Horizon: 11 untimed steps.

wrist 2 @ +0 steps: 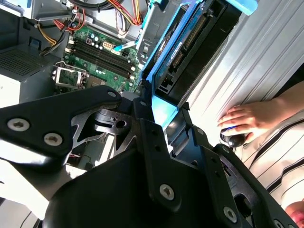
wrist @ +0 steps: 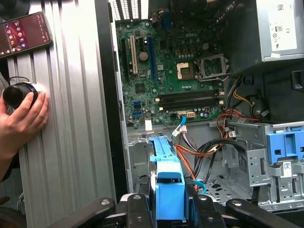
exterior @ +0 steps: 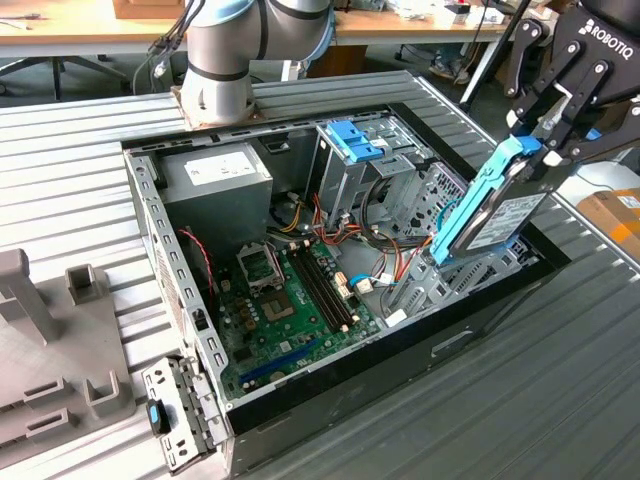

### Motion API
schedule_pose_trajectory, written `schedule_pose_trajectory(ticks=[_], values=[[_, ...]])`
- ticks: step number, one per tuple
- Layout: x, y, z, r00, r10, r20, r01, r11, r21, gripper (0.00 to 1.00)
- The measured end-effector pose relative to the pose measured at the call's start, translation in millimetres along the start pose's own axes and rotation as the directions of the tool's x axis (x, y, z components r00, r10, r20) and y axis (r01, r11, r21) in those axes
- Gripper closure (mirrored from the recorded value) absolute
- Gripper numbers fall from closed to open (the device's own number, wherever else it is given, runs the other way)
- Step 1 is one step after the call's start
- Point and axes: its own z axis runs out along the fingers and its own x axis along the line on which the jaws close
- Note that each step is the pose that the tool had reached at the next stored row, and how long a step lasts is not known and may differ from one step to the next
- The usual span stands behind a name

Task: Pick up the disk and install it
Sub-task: 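Pick up the disk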

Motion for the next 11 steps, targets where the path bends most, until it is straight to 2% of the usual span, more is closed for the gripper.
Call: schedule_pose_trajectory(ticks=[6, 8, 11], values=[[-2.2, -0.8, 0.9, 1.0000, 0.000, 0.0003, 0.000, 1.0000, 0.0000, 0.64], [-3.2, -8.2, 1.1, 1.0000, 0.000, -0.0003, 0.000, 1.0000, -0.0002, 0.64], [-3.3, -10.5, 1.3, 1.0000, 0.000, -0.0004, 0.000, 1.0000, -0.0002, 0.64]])
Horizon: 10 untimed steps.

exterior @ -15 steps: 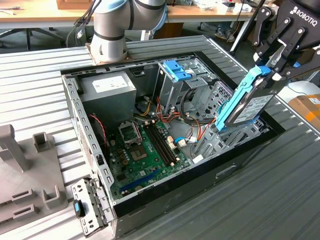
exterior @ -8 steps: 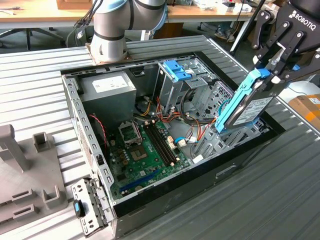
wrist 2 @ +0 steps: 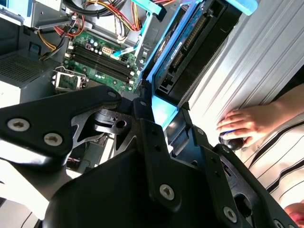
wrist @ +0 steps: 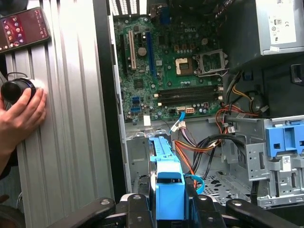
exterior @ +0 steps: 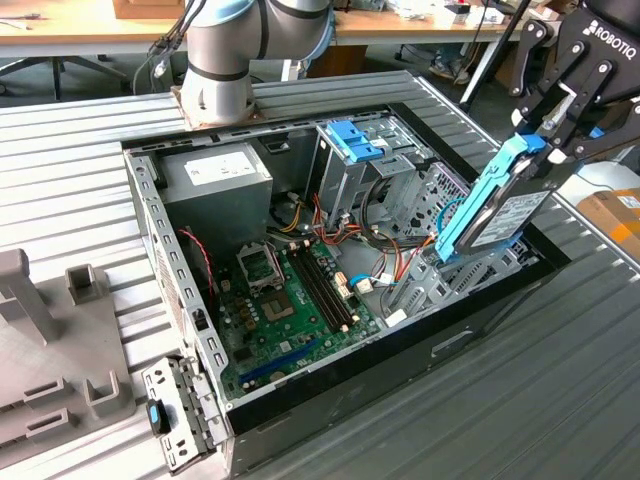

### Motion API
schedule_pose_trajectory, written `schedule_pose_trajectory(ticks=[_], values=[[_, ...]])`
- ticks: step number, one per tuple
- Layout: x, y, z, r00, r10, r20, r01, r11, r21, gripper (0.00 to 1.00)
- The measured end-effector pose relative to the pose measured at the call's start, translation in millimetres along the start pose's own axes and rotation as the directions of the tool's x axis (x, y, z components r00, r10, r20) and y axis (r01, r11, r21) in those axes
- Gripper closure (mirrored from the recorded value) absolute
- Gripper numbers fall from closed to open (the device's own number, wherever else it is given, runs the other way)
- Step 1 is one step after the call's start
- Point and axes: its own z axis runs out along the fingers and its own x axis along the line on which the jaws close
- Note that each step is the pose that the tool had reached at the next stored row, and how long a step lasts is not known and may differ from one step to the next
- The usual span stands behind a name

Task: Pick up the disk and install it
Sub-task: 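Pick up the disk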

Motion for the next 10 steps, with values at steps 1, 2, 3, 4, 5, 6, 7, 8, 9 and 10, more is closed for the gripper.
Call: schedule_pose_trajectory(ticks=[1, 2, 3, 4, 5, 6, 7, 8, 9, 10], values=[[-0.1, -0.4, 0.0, 1.0000, 0.000, -0.0001, 0.000, 1.0000, 0.0000, 0.64], [-0.1, -0.5, 0.0, 1.0000, 0.000, 0.0000, 0.000, 1.0000, 0.0000, 0.64], [-0.1, -0.7, 0.0, 1.0000, 0.000, 0.0000, 0.000, 1.0000, 0.0000, 0.64], [-0.1, -0.8, 0.0, 1.0000, 0.000, 0.0000, 0.000, 1.0000, -0.0001, 0.64], [-0.5, -0.8, 0.1, 1.0000, 0.000, 0.0001, 0.000, 1.0000, -0.0002, 0.64], [-1.4, -0.8, 0.1, 1.0000, 0.000, 0.0001, 0.000, 1.0000, -0.0002, 0.64], [-2.3, -0.7, 0.1, 1.0000, 0.000, 0.0000, 0.000, 1.0000, -0.0002, 0.64], [-3.3, -0.6, 0.1, 1.0000, 0.000, 0.0000, 0.000, 1.0000, -0.0002, 0.64], [-4.9, -0.4, 0.2, 1.0000, 0.000, 0.0000, 0.000, 1.0000, -0.0001, 0.64], [-5.8, -0.3, 0.2, 1.0000, 0.000, 0.0000, 0.000, 1.0000, -0.0001, 0.64]])
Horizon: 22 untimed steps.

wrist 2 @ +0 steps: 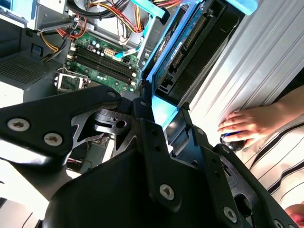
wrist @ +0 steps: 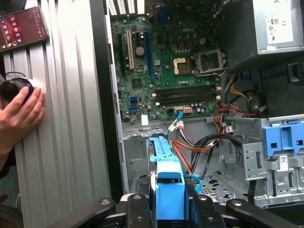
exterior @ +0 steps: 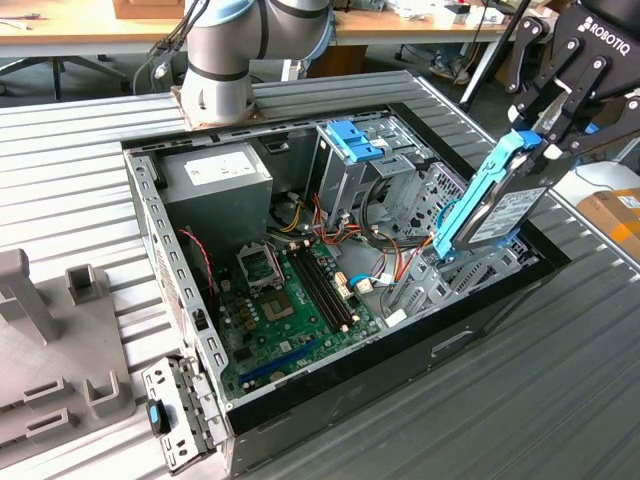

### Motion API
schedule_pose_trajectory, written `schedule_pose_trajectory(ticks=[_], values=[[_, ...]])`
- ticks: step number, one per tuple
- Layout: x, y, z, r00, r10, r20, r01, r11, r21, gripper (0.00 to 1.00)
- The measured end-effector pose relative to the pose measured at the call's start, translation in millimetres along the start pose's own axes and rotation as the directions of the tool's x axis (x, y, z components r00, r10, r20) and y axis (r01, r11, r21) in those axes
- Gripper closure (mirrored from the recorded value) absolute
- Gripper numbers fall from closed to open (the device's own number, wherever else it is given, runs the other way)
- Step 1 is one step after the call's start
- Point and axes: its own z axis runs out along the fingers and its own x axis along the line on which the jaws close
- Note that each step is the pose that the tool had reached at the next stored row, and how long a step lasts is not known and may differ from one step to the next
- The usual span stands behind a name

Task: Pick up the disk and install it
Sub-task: 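Pick up the disk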

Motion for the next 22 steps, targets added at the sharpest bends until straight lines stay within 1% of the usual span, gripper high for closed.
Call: schedule_pose_trajectory(ticks=[4, 14, 17, 19, 22], values=[[-5.5, 0.6, 0.2, 1.0000, 0.000, 0.0000, 0.000, 1.0000, 0.0000, 0.64], [-15.5, 1.7, 0.4, 1.0000, 0.000, 0.0000, 0.000, 1.0000, -0.0001, 0.64], [-22.7, 2.4, 0.6, 1.0000, 0.000, 0.0000, 0.000, 1.0000, -0.0002, 0.64], [-22.8, 1.3, 0.7, 1.0000, 0.000, -0.0001, 0.000, 1.0000, -0.0006, 0.64], [-19.4, -2.1, 1.8, 1.0000, 0.000, 0.0002, 0.000, 1.0000, -0.0008, 0.64]])
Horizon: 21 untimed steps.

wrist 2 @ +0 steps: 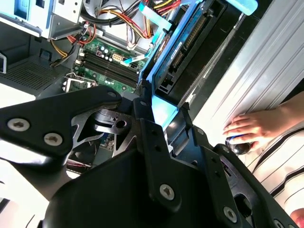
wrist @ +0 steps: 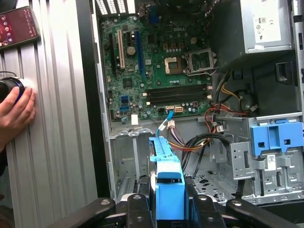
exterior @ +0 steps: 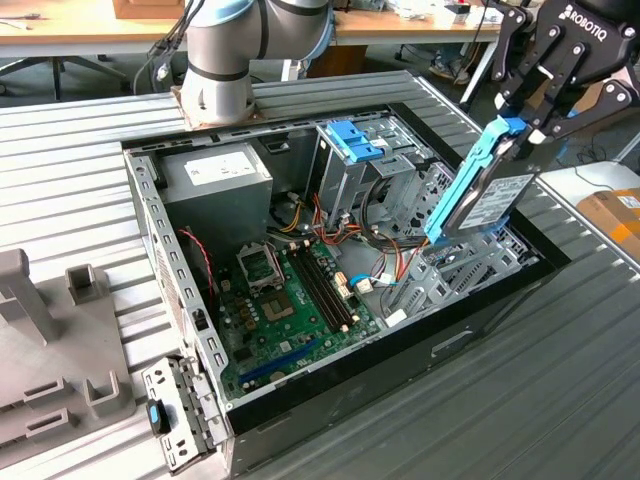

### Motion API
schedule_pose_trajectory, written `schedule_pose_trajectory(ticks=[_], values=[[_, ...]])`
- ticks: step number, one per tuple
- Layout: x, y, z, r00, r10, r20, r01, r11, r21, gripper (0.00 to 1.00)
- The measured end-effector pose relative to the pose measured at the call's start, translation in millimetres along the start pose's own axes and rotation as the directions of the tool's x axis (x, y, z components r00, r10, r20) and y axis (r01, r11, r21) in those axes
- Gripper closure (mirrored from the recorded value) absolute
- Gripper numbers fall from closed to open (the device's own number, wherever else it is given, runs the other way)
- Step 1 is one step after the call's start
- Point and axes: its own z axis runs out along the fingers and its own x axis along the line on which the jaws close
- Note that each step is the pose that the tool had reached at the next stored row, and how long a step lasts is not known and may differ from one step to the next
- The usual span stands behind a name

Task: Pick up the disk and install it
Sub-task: 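Pick up the disk, then insert the disk into the insertion slot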

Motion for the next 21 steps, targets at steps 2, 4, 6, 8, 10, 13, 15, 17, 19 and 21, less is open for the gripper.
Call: schedule_pose_trajectory(ticks=[2, 4, 6, 8, 10, 13, 15, 17, 19, 21], values=[[0.5, -1.0, 3.4, 1.0000, 0.000, -0.0006, 0.000, 1.0000, 0.0000, 0.64], [1.0, -1.6, 7.0, 1.0000, 0.000, -0.0003, 0.000, 1.0000, 0.0000, 0.64], [1.2, -1.6, 7.0, 1.0000, 0.000, -0.0003, 0.000, 1.0000, 0.0000, 0.64], [1.3, -1.6, 5.8, 1.0000, 0.000, 0.0010, 0.000, 1.0000, -0.0001, 0.64], [1.3, -1.7, 4.6, 1.0000, 0.000, 0.0010, 0.000, 1.0000, -0.0001, 0.64], [3.6, -1.9, 4.2, 1.0000, 0.000, 0.0029, 0.000, 1.0000, -0.0003, 0.64], [2.8, -1.8, 4.3, 1.0000, 0.000, 0.0061, 0.000, 1.0000, -0.0006, 0.64], [0.8, -1.6, 3.7, 1.0000, 0.000, 0.0061, 0.000, 1.0000, -0.0007, 0.64], [-1.8, -1.3, 0.8, 1.0000, 0.000, 0.0064, 0.000, 1.0000, -0.0007, 0.64], [-5.0, -1.0, 0.2, 1.0000, 0.000, 0.0064, 0.000, 1.0000, -0.0007, 0.64]])
